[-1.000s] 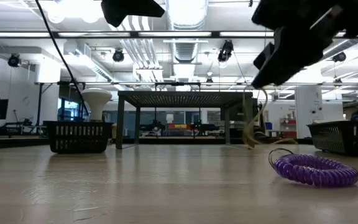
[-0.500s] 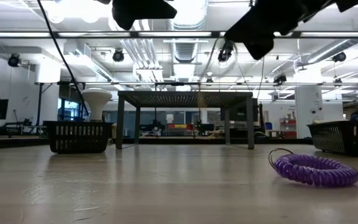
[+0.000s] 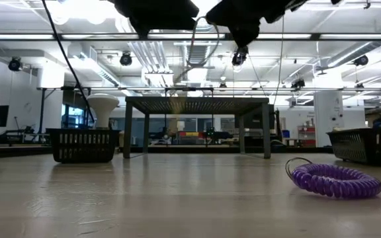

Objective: Pick & Place Office Desk Supplies
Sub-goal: Put the yellow rubber band into the top left black bin

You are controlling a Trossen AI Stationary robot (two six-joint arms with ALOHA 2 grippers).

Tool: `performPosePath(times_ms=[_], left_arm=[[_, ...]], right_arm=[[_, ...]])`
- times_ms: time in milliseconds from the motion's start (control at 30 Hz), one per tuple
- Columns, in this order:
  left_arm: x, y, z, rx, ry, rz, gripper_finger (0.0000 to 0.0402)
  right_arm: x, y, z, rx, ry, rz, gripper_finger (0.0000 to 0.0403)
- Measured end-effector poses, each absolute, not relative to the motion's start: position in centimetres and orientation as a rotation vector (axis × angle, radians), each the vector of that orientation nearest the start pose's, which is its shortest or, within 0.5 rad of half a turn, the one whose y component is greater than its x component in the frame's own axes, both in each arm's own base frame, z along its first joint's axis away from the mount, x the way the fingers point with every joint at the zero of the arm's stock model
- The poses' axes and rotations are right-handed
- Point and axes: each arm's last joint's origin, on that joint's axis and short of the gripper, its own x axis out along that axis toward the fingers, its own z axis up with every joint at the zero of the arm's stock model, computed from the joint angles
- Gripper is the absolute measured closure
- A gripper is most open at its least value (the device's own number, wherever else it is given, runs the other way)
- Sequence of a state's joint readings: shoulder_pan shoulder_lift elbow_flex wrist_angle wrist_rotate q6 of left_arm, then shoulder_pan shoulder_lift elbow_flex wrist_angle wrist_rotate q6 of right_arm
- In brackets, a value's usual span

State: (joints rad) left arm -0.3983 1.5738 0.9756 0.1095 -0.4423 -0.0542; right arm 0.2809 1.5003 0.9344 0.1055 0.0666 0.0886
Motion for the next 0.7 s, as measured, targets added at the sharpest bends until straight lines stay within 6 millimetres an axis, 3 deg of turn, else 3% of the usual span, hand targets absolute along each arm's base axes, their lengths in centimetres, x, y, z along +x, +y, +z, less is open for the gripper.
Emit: performPosePath(times_ms=[367,500,700], left_arm=[[31.9,-11.6,23.3,0.117,0.464,0.064,0.0215],[31.9,-11.6,23.3,0.117,0.470,0.056,0.0269],[31.8,-11.8,23.2,0.096,0.486,-0.002,0.0389]], right_arm=[[34.0,9.6,26.3,-0.125,0.505,0.217,0.0395],[34.1,9.6,26.5,-0.138,0.503,0.221,0.0395],[33.9,9.6,26.5,-0.129,0.495,0.219,0.0395]])
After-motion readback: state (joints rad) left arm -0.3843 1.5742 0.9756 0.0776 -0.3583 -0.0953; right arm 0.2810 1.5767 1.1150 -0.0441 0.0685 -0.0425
